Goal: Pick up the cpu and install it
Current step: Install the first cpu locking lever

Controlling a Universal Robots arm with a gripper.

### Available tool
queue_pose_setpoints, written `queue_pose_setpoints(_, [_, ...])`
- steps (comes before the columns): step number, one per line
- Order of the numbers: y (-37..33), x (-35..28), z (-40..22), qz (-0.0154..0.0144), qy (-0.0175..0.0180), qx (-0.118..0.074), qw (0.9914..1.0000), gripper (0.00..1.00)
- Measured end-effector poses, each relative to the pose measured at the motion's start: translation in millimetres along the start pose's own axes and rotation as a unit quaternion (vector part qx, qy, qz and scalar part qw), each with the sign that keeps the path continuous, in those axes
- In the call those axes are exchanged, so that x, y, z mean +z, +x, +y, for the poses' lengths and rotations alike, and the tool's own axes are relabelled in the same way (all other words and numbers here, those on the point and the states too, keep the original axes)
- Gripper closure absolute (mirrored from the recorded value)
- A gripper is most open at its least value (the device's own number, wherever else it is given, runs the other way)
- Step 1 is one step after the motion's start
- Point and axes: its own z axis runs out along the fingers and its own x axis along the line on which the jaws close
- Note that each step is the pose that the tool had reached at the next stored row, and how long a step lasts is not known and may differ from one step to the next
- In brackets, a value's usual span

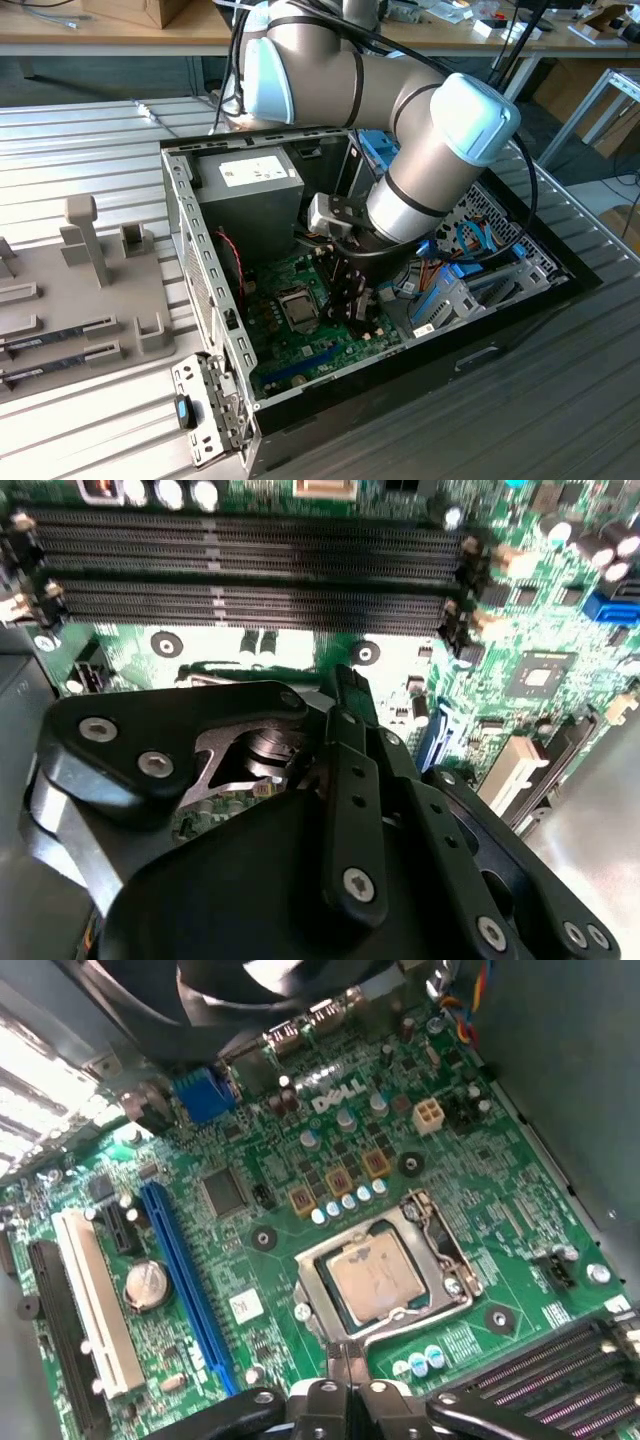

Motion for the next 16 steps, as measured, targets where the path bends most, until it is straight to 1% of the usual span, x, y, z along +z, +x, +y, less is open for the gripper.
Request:
queue_pose_setpoints(2, [1.1, 0.8, 2.3, -0.0005, 0.0006, 0.0, 1.0, 0.89])
queue_pose_setpoints(6, [1.4, 0.6, 2.6, -0.0008, 0.0006, 0.0, 1.0, 0.89])
queue_pose_setpoints(8, [1.1, -1.0, 2.0, -0.0023, -0.0002, -0.001, 1.0, 0.89])
queue_pose_setpoints(11, [1.6, -7.4, 2.4, -0.0047, -0.0015, -0.001, 0.99999, 0.89])
queue_pose_setpoints(13, [1.6, -7.8, 2.5, -0.005, -0.0017, -0.001, 0.99998, 0.89])
queue_pose_setpoints(16, [1.0, -8.0, 3.5, -0.0048, -0.0016, -0.001, 0.99999, 0.89])
